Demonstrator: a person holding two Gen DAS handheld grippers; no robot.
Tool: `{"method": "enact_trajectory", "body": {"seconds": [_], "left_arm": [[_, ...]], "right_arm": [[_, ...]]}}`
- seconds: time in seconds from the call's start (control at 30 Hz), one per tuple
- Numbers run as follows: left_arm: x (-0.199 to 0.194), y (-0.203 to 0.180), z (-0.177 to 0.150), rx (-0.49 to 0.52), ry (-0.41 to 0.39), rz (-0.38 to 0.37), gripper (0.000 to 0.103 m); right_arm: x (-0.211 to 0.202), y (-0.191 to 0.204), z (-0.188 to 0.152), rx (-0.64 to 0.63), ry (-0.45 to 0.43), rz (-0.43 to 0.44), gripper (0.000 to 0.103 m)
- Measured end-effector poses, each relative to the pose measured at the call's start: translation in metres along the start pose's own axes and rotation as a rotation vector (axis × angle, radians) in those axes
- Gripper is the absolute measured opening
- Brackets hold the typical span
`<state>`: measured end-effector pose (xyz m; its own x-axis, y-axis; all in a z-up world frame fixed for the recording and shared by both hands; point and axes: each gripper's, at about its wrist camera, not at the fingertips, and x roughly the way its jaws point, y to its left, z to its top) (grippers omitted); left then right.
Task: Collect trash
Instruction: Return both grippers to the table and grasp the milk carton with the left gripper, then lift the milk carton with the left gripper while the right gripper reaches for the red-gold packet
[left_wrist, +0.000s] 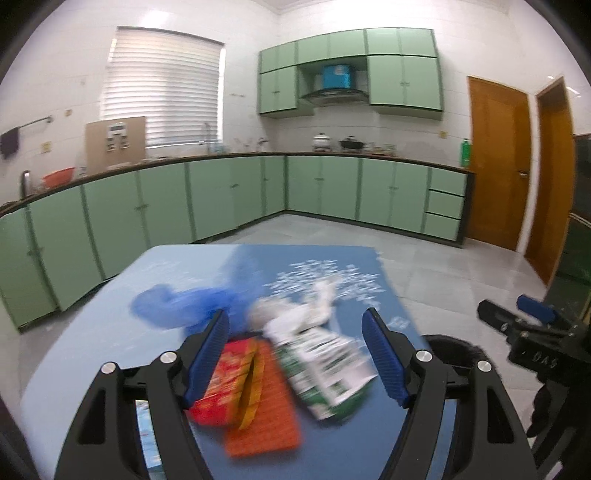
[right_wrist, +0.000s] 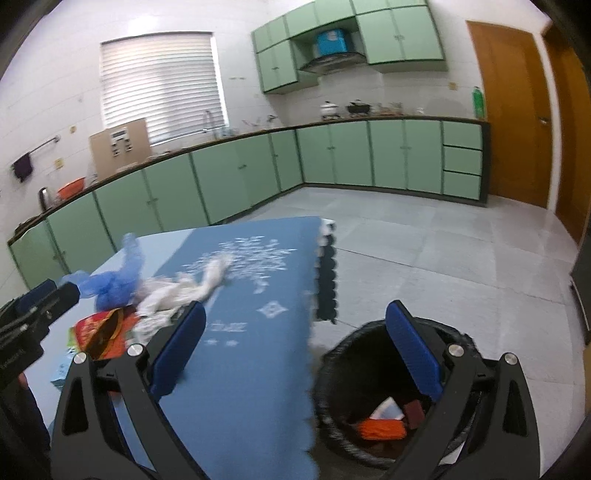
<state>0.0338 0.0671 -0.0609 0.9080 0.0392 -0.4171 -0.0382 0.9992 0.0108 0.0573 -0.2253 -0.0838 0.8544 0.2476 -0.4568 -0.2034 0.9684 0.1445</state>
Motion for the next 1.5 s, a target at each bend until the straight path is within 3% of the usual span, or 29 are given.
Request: {"method": "enact_trajectory", "body": {"seconds": [0.33, 0.77, 1.23, 1.33, 1.4, 1.5], "left_arm": [[-0.007, 0.057, -0.04, -0.082, 0.072, 0.139, 0.073], [0.005, 0.081, -0.074, -0.153, 0.158, 0.178, 0.073], [0.025, 0.09, -0.083, -0.191, 0.232, 0.172, 0.073], [0.028, 0.09, -0.085, -0.19, 0.243, 0.163, 0.064], [0.03, 0.091, -0.087, -0.195, 0.258, 0.151, 0.051], [0.031, 0.095, -0.089, -0.215, 0.262, 0.136, 0.051]], "right_arm": [[0.011, 0.058, -0.016, -0.061, 0.018, 0.087, 0.095], [0.023, 0.089, -0.032, -0.106, 0.066, 0.129, 0.095], [0.03, 0.093, -0.038, -0.121, 0.1, 0.139, 0.095], [0.031, 0.092, -0.039, -0.122, 0.104, 0.14, 0.095], [0.031, 0.093, -0.039, -0.124, 0.107, 0.141, 0.095], [0.031, 0.093, -0.038, -0.129, 0.111, 0.142, 0.095]]}}
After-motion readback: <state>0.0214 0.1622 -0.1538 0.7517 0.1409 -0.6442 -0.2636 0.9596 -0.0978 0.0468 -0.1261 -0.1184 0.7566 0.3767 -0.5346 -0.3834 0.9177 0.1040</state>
